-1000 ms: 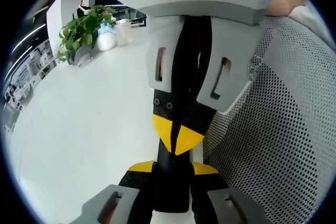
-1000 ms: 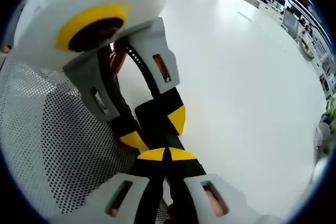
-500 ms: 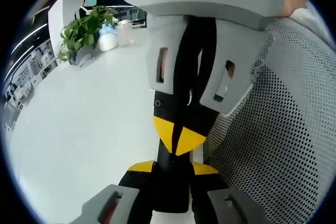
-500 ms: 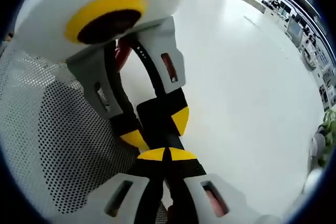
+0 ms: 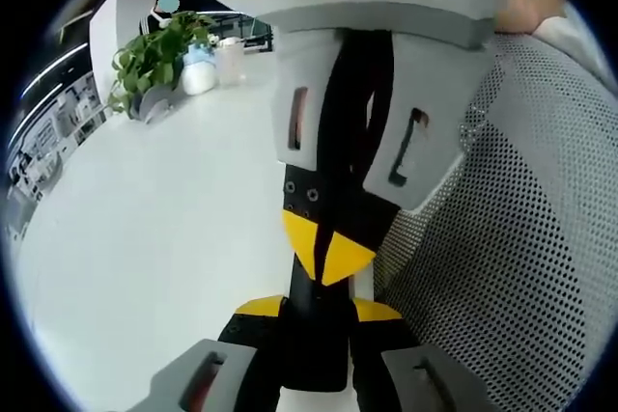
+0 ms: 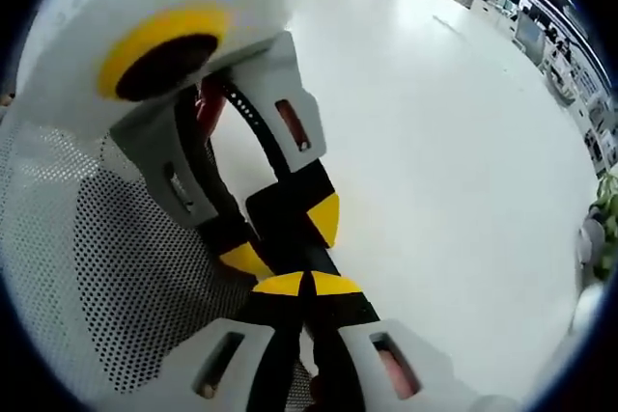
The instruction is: Press the specified remote control buttons in sequence, fully releasing each button before pressing the next.
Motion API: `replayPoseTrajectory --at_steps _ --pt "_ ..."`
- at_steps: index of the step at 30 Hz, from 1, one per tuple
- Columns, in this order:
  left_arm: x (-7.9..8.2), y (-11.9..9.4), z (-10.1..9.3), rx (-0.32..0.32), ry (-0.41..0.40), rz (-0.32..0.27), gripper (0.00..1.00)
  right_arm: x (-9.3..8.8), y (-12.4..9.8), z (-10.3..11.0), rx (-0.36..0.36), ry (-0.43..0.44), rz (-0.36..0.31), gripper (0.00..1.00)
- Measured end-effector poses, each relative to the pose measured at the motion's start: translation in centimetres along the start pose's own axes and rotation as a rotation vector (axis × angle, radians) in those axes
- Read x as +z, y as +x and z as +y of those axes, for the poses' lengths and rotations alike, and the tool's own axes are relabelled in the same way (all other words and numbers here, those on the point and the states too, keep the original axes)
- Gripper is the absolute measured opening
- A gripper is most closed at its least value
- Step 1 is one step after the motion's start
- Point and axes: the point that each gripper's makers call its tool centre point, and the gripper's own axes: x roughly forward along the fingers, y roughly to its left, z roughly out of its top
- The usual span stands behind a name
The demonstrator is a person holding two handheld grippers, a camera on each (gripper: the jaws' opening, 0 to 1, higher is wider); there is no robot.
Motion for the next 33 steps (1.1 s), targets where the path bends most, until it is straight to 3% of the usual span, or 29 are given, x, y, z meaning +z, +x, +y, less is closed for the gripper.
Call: replayPoseTrajectory --at_steps 17,28,33 --pt "-0.9 -0.8 0.0 -0.012 -0.022 0.011 0.25 0.0 0.0 0.1 0.014 -0.016 -0.015 0.00" --pt "-1.9 -1.7 0.2 -0.015 -0.029 0.053 0.24 0.0 0.0 0.0 0.018 -0.026 -0.014 0.00" --pt "-1.9 -1.6 0.2 -0.010 -0.012 0.067 0.24 0.1 0.0 -0.1 0.032 0.094 -0.010 0.00"
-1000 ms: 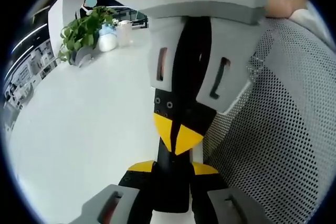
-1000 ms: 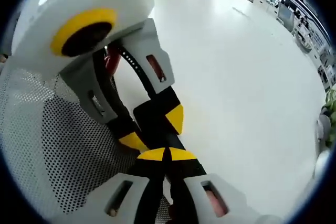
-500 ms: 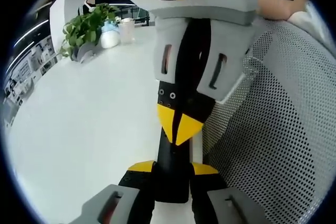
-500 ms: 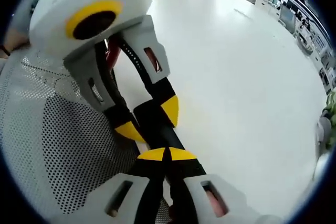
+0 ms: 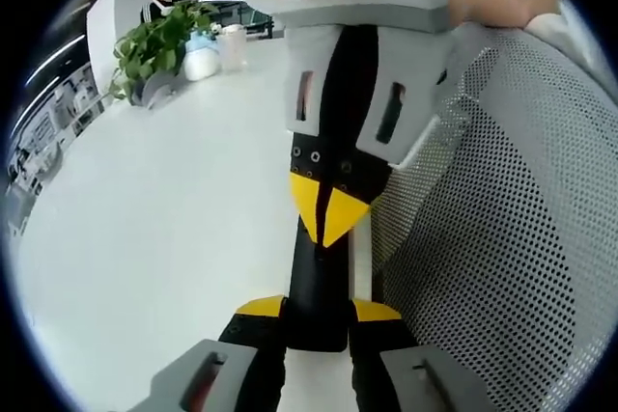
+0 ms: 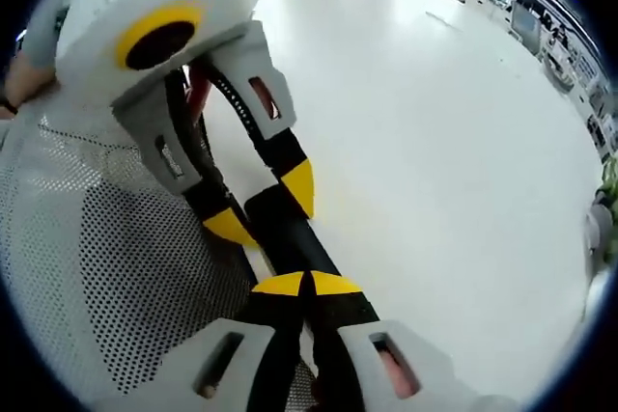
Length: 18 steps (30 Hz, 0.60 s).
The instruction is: Press the specified remote control buttons in sequence, fully releasing each button before pressing the next.
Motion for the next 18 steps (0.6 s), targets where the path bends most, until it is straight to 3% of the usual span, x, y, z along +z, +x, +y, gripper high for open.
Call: replayPoseTrajectory --at_steps 5,14,18 --pt "0.13 0.11 0.00 0.001 0.000 0.002 0.24 -0.17 -0.02 0.08 -0.025 -0.081 0.019 0.00" --pt "0.79 0.70 0.02 0.010 0.020 -0.011 0.24 -0.67 -0.35 -0.58 -0.035 -0.053 0.027 0.00" --pt "0.78 0.62 0.07 0.010 0.019 -0.018 0.24 -0.68 -0.38 -0.45 -0.036 -0.089 0.017 0.00"
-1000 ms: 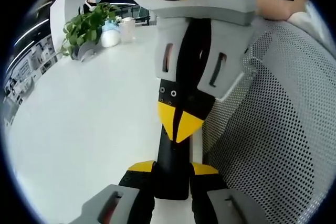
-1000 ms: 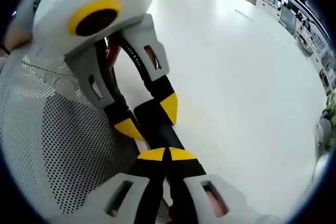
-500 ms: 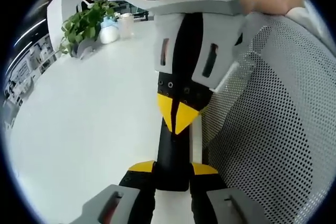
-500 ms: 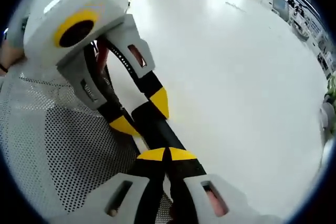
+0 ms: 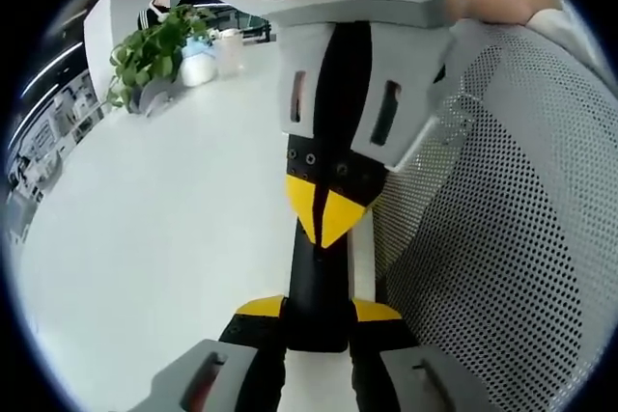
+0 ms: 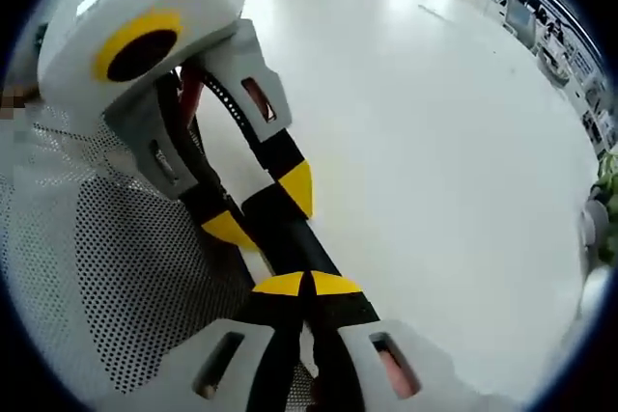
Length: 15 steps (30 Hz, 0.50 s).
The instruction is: Press the specified remote control buttons in sequence, fully releasing each button before pressing the next.
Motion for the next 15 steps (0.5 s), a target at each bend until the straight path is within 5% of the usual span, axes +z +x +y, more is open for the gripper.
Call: replayPoseTrajectory --at_steps 6,15 --pt "0.02 -0.01 0.02 -0.001 -0.001 -0.003 0.24 0.07 0.12 0.01 -0.012 -0.058 0.001 0.00" --pt "0.01 0.04 0.05 -0.001 0.002 0.000 0.24 0.15 0.07 -0.14 -0.006 -0.004 0.010 0.00"
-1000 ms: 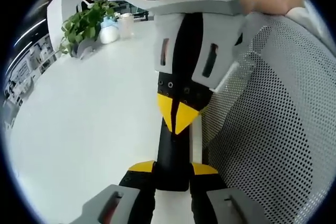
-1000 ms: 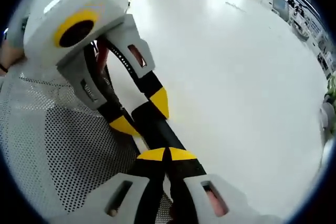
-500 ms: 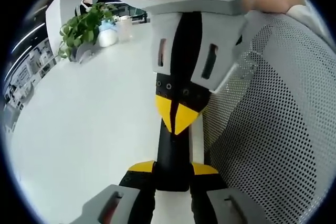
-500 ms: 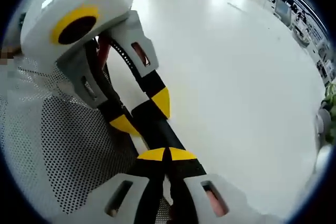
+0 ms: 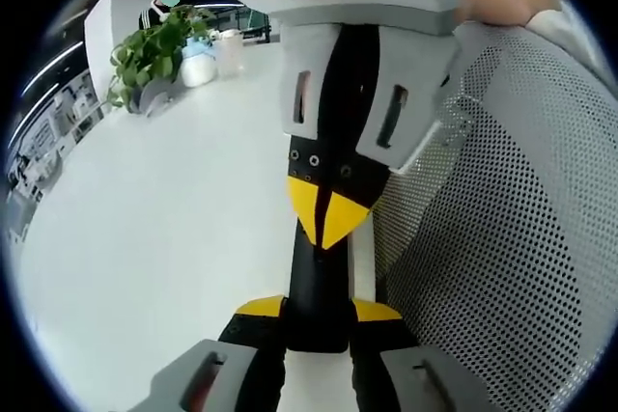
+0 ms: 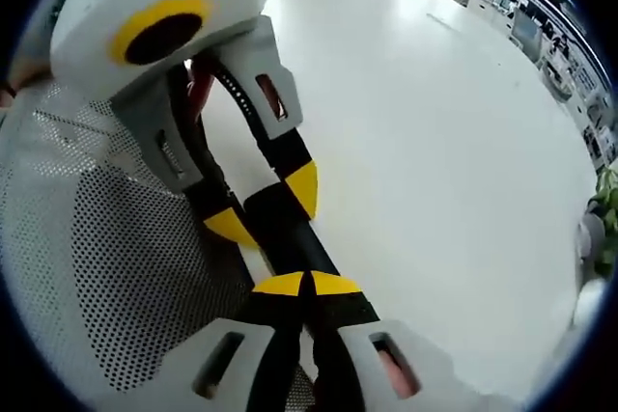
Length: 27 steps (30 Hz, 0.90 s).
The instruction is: Press the specified remote control buttons in sequence, fully releasing each button before pressing the next.
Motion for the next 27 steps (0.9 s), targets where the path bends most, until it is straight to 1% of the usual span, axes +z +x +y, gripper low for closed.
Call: replayPoseTrajectory --at_steps 2,4,8,12,16,20,27 --pt "0.0 0.0 0.0 0.001 0.002 0.001 0.24 -0.1 0.0 0.1 -0.001 -0.008 0.004 0.00" --pt "0.0 0.0 0.0 0.001 0.002 0.001 0.24 0.0 -0.1 0.2 -0.008 -0.034 0.009 0.00" --pt "0.0 0.0 0.0 0.001 0.002 0.003 0.24 0.0 -0.1 0.1 -0.012 -0.045 0.013 0.00" --pt "0.0 0.0 0.0 0.001 0.005 0.005 0.24 0.1 0.0 0.2 -0.008 -0.033 0.007 0.00" --pt "0.0 0.0 0.0 0.001 0.006 0.006 0.24 0.7 0.0 0.7 0.012 -0.028 -0.016 0.00" --pt "0.0 0.0 0.0 0.001 0.005 0.005 0.24 1.1 0.0 0.7 0.013 -0.026 -0.033 0.00" --pt "0.0 0.0 0.0 0.000 0.006 0.006 0.24 0.9 0.2 0.8 0.018 -0.027 -0.022 0.00"
